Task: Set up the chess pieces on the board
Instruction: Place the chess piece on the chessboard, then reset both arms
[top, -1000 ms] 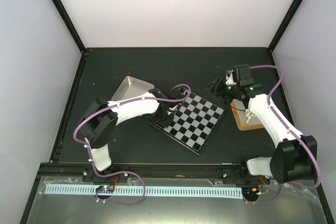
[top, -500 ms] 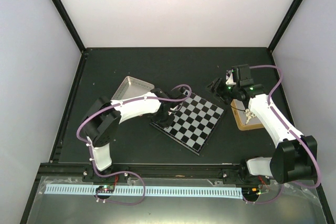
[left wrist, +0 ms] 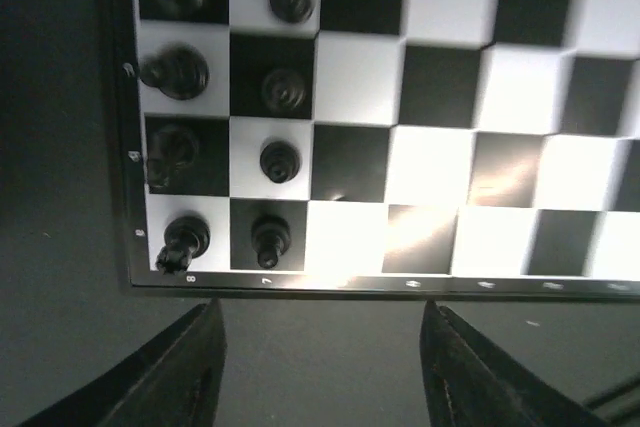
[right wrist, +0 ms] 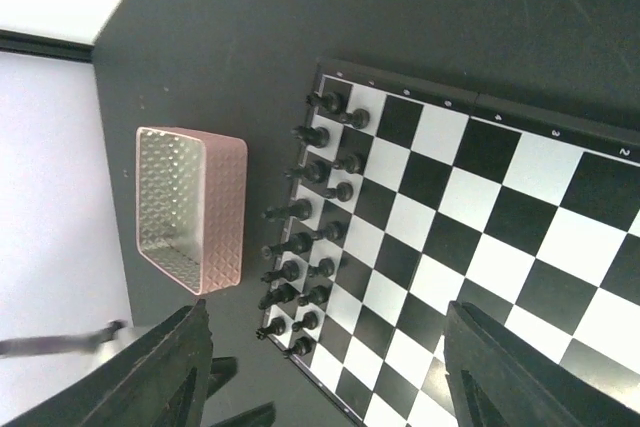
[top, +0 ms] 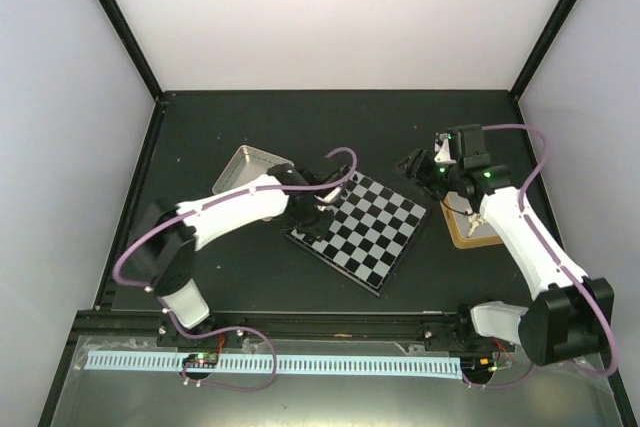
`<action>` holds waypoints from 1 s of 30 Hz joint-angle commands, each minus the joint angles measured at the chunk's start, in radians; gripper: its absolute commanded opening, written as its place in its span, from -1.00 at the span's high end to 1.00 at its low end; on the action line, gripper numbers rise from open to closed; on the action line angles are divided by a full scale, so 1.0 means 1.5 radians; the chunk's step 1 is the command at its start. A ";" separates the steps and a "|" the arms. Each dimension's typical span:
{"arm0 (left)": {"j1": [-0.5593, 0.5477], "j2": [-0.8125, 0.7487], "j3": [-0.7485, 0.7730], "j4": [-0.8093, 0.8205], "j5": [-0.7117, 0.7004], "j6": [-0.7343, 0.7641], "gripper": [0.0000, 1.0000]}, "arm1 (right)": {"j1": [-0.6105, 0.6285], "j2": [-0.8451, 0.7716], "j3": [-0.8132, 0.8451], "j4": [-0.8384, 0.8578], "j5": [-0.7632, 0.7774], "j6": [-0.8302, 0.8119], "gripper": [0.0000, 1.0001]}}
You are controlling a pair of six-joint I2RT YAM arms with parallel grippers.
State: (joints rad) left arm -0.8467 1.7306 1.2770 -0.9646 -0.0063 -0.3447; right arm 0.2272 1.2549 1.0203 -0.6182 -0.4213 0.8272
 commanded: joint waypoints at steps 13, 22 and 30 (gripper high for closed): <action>0.006 -0.522 -0.181 0.327 -0.117 -0.024 -0.98 | -0.006 -0.301 -0.098 -0.087 0.127 -0.202 -1.00; 0.007 -0.755 -0.237 0.236 -0.255 -0.017 -0.98 | -0.006 -0.466 -0.060 -0.209 0.365 -0.198 -1.00; 0.007 -0.882 -0.212 0.134 -0.318 -0.011 -0.98 | -0.006 -0.570 -0.014 -0.272 0.483 -0.197 -1.00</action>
State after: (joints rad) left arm -0.8410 0.4576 0.9188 -0.6579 -0.4042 -0.3740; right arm 0.2226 0.4561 0.9581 -0.9634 0.1623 0.5411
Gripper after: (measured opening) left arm 0.990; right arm 0.999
